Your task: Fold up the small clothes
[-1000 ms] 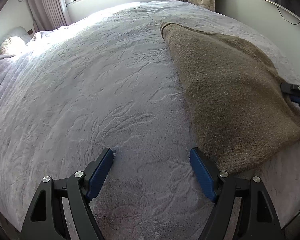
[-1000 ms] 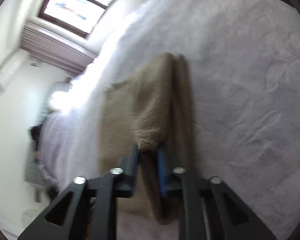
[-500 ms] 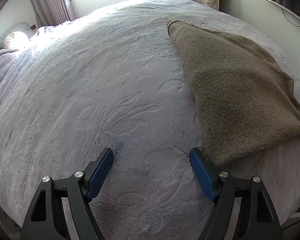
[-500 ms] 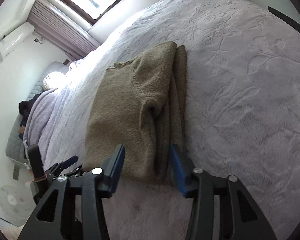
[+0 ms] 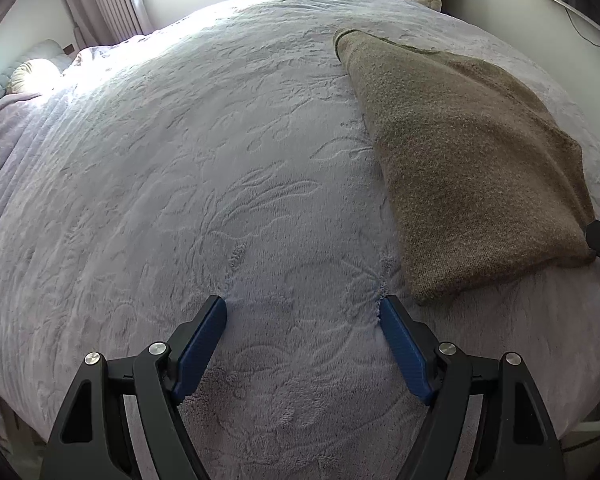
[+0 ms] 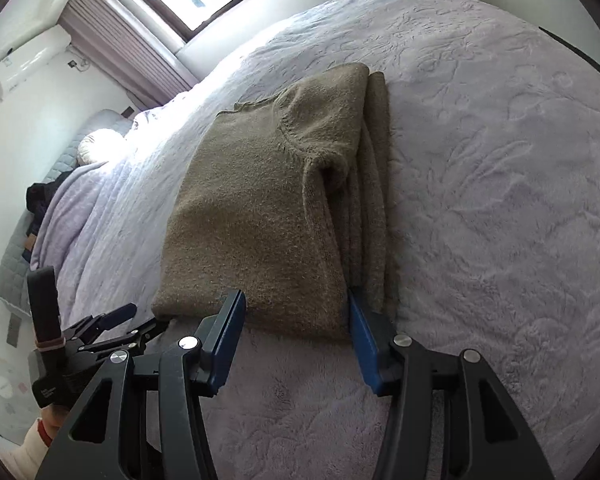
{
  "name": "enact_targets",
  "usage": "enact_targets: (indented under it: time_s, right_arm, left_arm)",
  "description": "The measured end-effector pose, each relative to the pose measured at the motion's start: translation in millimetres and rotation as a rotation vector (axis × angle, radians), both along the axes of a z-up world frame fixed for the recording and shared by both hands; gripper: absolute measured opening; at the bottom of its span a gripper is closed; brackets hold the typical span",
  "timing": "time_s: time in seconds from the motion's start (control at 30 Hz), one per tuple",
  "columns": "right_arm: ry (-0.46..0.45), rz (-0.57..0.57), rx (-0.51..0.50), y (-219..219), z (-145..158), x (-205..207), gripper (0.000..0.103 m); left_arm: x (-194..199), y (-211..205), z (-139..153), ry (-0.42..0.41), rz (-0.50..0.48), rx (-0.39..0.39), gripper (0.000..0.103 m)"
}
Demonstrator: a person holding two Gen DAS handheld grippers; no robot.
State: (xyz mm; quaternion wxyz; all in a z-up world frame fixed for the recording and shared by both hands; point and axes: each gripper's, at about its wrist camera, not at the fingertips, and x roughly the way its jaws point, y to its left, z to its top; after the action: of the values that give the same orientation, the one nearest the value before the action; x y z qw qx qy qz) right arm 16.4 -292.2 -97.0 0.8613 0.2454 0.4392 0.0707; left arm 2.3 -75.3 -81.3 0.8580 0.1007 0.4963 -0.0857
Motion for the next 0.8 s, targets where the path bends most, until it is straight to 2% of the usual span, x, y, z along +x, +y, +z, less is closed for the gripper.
enact_targets:
  time_s: [0.17, 0.2, 0.23, 0.3, 0.5, 0.67, 0.73, 0.8]
  right_arm:
    - [0.011, 0.001, -0.024, 1.9, 0.6, -1.3, 0.055]
    - [0.01, -0.001, -0.022, 2.5, 0.6, -1.8, 0.055]
    - [0.009, -0.005, -0.019, 1.6, 0.4, -3.8, 0.055]
    - [0.009, -0.008, -0.016, 0.5, 0.1, -5.3, 0.055]
    - [0.005, -0.008, -0.016, -2.3, -1.7, -8.5, 0.055]
    - [-0.001, -0.01, -0.009, -0.7, -0.8, -7.9, 0.056]
    - [-0.008, -0.004, -0.008, 0.2, 1.0, -9.4, 0.059]
    - [-0.019, 0.004, 0.004, 0.2, 3.9, -10.1, 0.069]
  left_arm:
    - [-2.3, 0.3, -0.6, -0.003, 0.005, 0.002, 0.08]
    - [-2.4, 0.4, -0.8, -0.001, 0.009, 0.003, 0.085]
    - [-2.5, 0.8, -1.3, 0.003, 0.016, 0.009, 0.096]
    - [-1.3, 3.3, -2.6, 0.007, 0.024, 0.003, 0.102]
    - [-0.8, 8.3, -5.3, 0.022, 0.035, -0.031, 0.102]
    - [-1.5, 4.5, -6.0, 0.015, 0.017, -0.009, 0.102]
    - [-0.2, 4.5, -7.4, 0.014, 0.014, -0.008, 0.102]
    - [0.6, 5.0, -8.9, 0.015, 0.011, -0.01, 0.102]
